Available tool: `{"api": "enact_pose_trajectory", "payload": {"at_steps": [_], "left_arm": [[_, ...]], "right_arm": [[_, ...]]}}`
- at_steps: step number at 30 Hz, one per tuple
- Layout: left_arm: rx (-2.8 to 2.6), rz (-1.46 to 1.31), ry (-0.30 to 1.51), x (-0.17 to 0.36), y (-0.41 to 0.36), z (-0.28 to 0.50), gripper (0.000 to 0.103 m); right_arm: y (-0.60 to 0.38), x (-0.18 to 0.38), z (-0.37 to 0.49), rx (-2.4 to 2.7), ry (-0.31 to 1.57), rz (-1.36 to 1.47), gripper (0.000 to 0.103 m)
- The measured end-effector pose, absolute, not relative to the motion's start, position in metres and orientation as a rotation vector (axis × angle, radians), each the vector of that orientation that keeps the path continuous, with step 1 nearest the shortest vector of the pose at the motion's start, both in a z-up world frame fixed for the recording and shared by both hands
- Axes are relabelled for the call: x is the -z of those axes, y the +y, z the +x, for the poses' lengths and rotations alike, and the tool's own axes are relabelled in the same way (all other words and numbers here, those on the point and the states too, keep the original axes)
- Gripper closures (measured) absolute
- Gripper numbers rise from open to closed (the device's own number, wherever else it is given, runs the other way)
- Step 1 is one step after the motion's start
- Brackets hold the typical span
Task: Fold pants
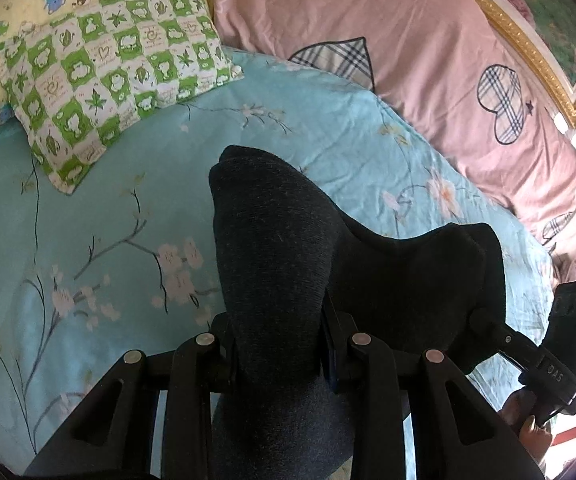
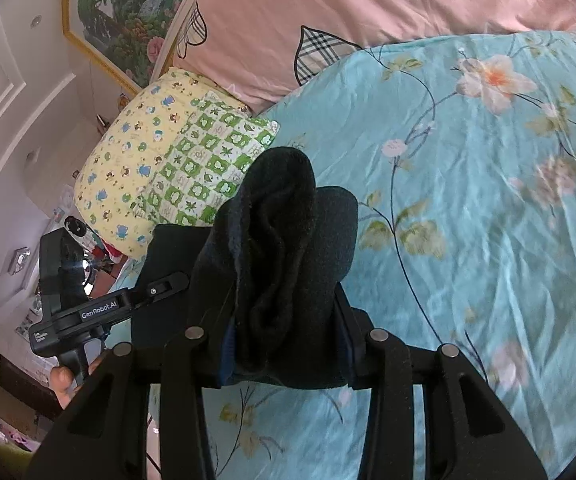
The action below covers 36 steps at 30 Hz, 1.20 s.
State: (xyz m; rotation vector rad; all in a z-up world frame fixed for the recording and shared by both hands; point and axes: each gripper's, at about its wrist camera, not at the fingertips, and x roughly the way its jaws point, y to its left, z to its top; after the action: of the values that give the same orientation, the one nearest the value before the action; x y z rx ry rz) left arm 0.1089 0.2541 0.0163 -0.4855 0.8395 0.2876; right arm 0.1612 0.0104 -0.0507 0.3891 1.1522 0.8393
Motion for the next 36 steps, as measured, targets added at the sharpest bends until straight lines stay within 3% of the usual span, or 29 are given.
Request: {"api": "enact_pose_trajectory", "payload": {"at_steps": [11,15,23,30,34,36], "left_arm": [[-0.336,-0.469,0.868,0.005,0.261,0.119,0.071],[-0.388,-0.448,0.883,0.013,0.26,0.117,0.053],[-0.42,-0.42,0.894,0.023,0.256,0.112,0.043],[-0.433,-0.407,0.899,0.02,0.252,0.107,0.04],[-0.444,-0.405,0.9,0.02,0.248,0.098,0.037],[-0.451,-0.397,0.9,0.02,0.245,0.095,0.035]], "right_arm": [[0.025,0.073,0.176,-0.829,1.191,0.351,0.057],[0.023,0.077,0.178,-0.791,1.188,0.296,0.051],[0.016,0.087,0.18,-0.771,1.192,0.251,0.042],[0.013,0.08,0.175,-0.776,1.174,0.257,0.042],[0.014,0.064,0.166,-0.799,1.135,0.24,0.023],[0.013,0.056,0.161,-0.813,1.108,0.242,0.022]]}}
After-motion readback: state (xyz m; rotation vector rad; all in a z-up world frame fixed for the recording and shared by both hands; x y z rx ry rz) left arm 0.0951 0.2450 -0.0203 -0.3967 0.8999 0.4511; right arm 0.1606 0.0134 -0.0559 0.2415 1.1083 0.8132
